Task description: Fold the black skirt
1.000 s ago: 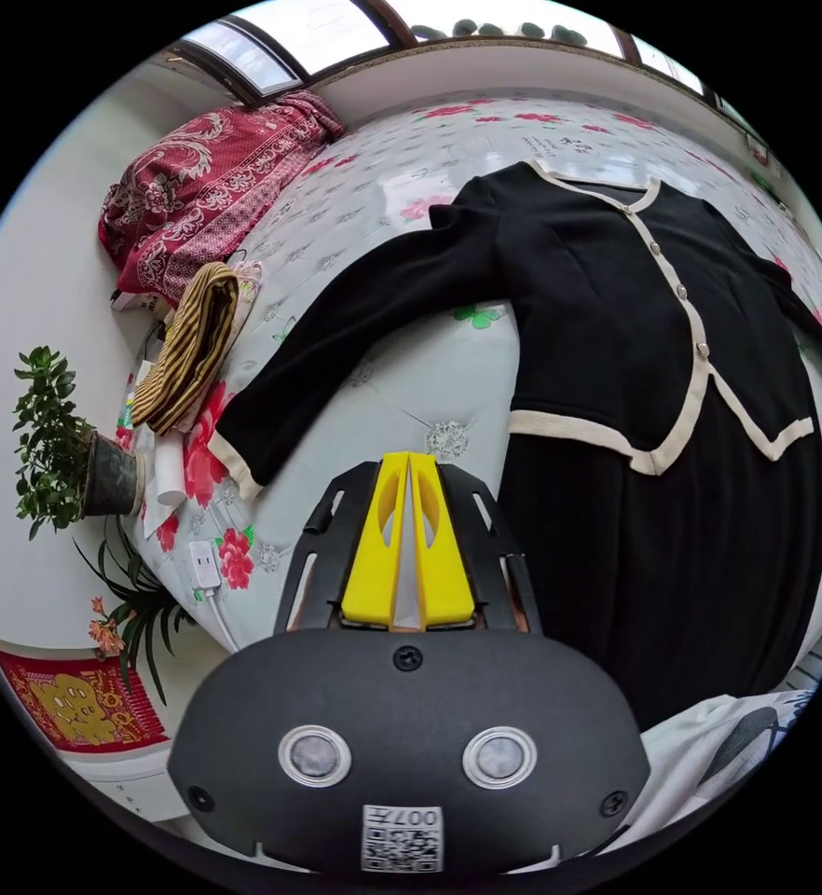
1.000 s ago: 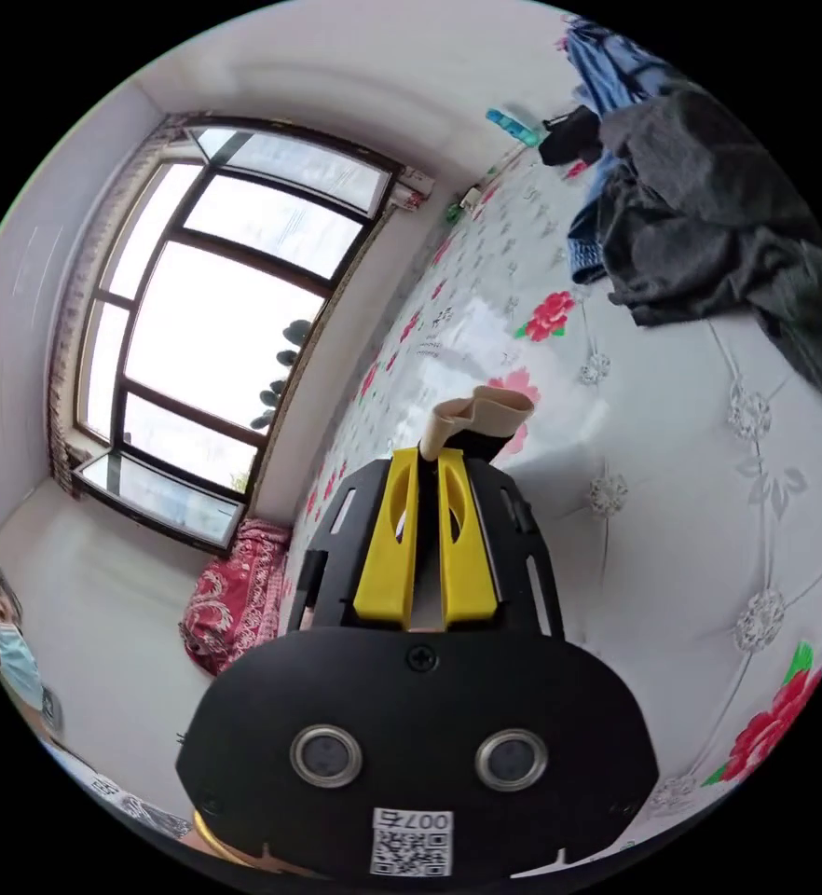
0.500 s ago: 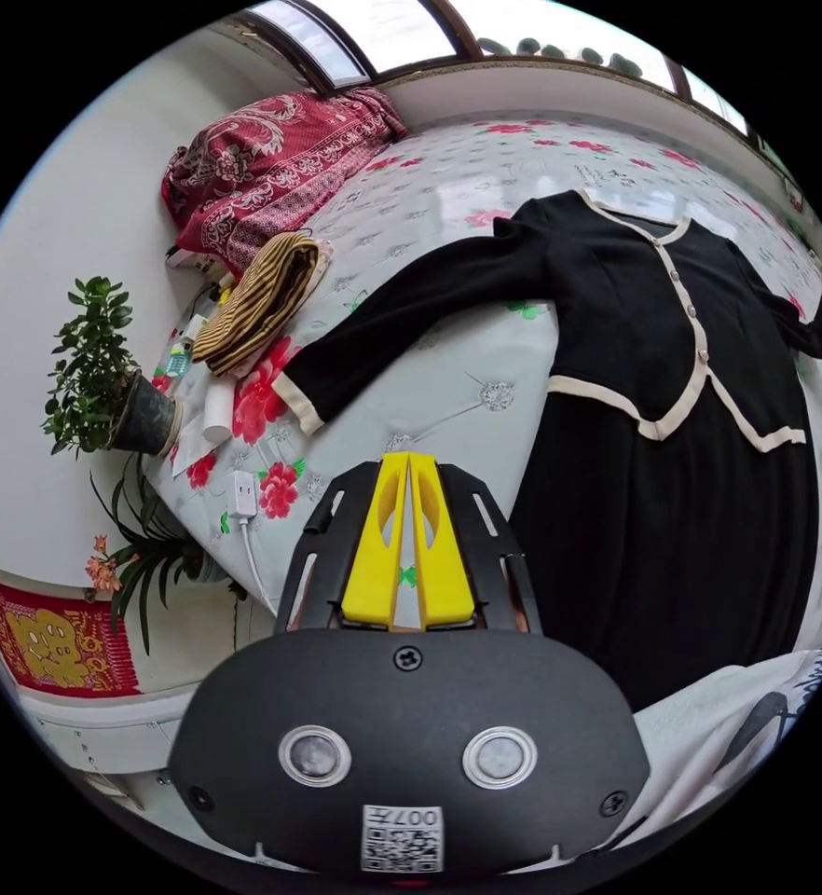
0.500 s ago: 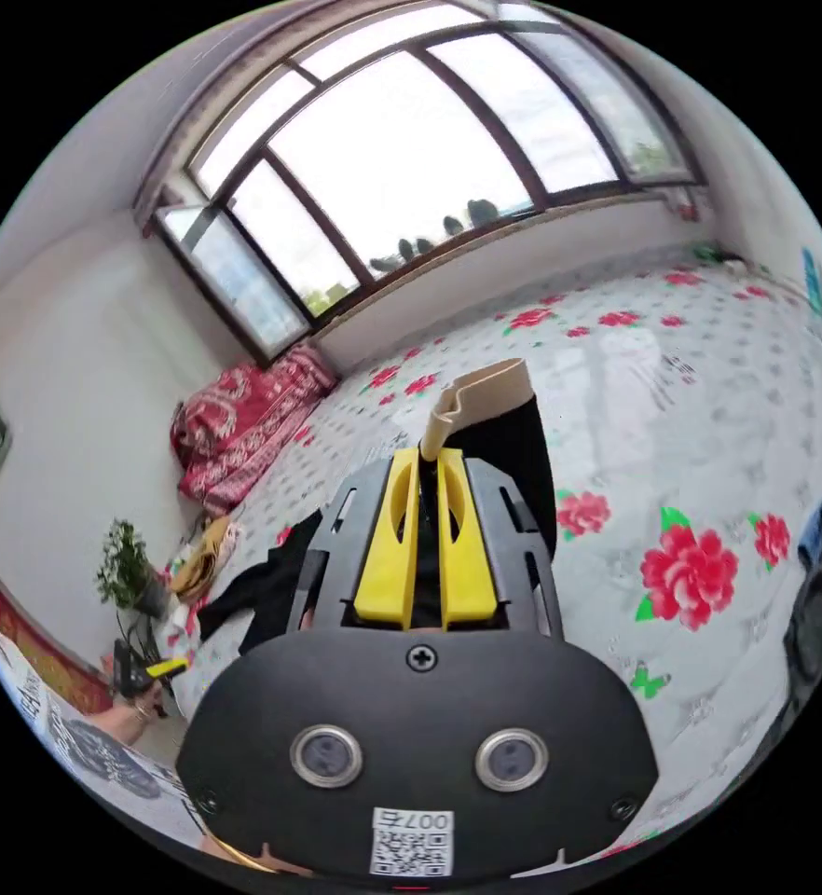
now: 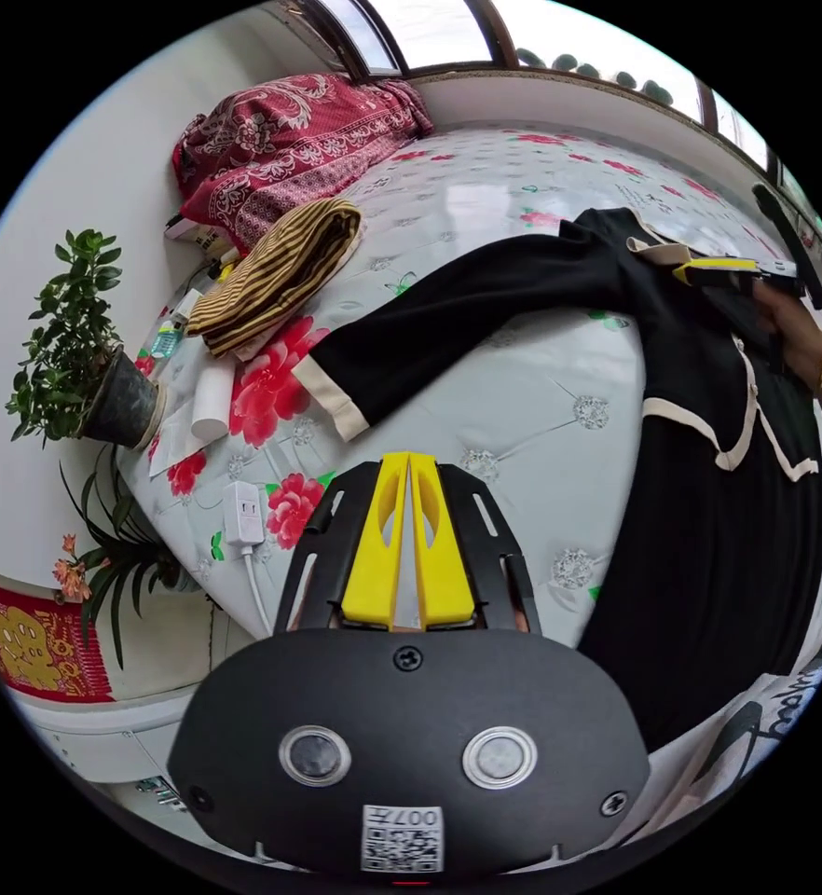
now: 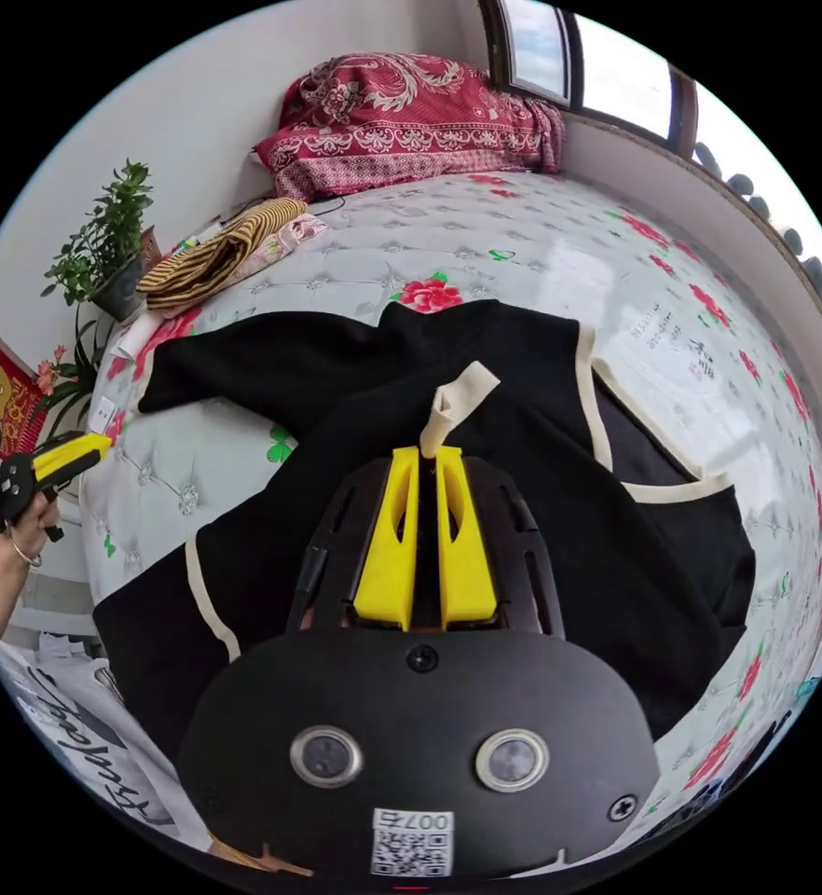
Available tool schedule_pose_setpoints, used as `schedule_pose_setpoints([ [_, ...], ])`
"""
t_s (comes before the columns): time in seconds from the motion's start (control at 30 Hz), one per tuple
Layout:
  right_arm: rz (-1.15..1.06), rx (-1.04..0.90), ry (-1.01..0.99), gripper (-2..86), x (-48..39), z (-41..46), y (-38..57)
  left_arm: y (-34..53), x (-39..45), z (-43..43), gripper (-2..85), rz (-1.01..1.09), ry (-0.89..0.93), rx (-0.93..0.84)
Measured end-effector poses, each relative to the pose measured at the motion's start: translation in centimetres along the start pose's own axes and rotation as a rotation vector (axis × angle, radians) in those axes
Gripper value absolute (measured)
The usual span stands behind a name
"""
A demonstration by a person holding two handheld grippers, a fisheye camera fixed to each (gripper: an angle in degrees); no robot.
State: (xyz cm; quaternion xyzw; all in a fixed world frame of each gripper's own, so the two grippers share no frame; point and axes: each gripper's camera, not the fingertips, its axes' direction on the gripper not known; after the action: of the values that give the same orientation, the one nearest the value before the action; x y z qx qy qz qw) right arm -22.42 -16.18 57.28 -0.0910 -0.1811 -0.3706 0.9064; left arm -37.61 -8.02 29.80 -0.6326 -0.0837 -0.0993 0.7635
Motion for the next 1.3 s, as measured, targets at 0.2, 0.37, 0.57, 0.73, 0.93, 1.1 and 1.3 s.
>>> schedule_pose_setpoints([
  [0.2, -0.058, -0.054, 0.064, 3.1, 0.0, 3.0, 2.5, -0.6, -4.1, 0.2, -1.0, -0.069, 0.027, 0.005],
  [0.37, -0.080, -0.073, 0.069, 4.9, 0.6, 4.2, 4.6, -1.6, -6.9, -0.3, -0.9, -0.121, 0.015, 0.015],
  [0.57, -0.059, 0.047, 0.014, 8.2, 2.6, 1.5, 6.6, -3.5, -10.3, -0.9, 2.0, -0.180, 0.054, 0.038],
  [0.73, -0.194, 0.150, -0.025, 7.4, -0.5, -0.4, 7.1, -5.8, -13.3, 0.8, 8.3, -0.263, 0.192, -0.028],
  [0.93, -0.294, 0.127, -0.141, 5.2, -3.5, 1.8, 7.3, -7.8, -16.5, 2.1, 9.6, -0.410, 0.303, -0.059],
  [1.1, -0.273, 0.158, -0.158, 3.9, -2.2, 1.2, 9.2, -5.6, -21.6, 0.5, 10.9, -0.569, 0.620, 0.043],
  [1.3, -0.234, 0.111, -0.153, 4.3, 0.6, 1.2, 11.4, -3.6, -24.1, -0.3, 12.2, -0.601, 0.604, 0.032],
])
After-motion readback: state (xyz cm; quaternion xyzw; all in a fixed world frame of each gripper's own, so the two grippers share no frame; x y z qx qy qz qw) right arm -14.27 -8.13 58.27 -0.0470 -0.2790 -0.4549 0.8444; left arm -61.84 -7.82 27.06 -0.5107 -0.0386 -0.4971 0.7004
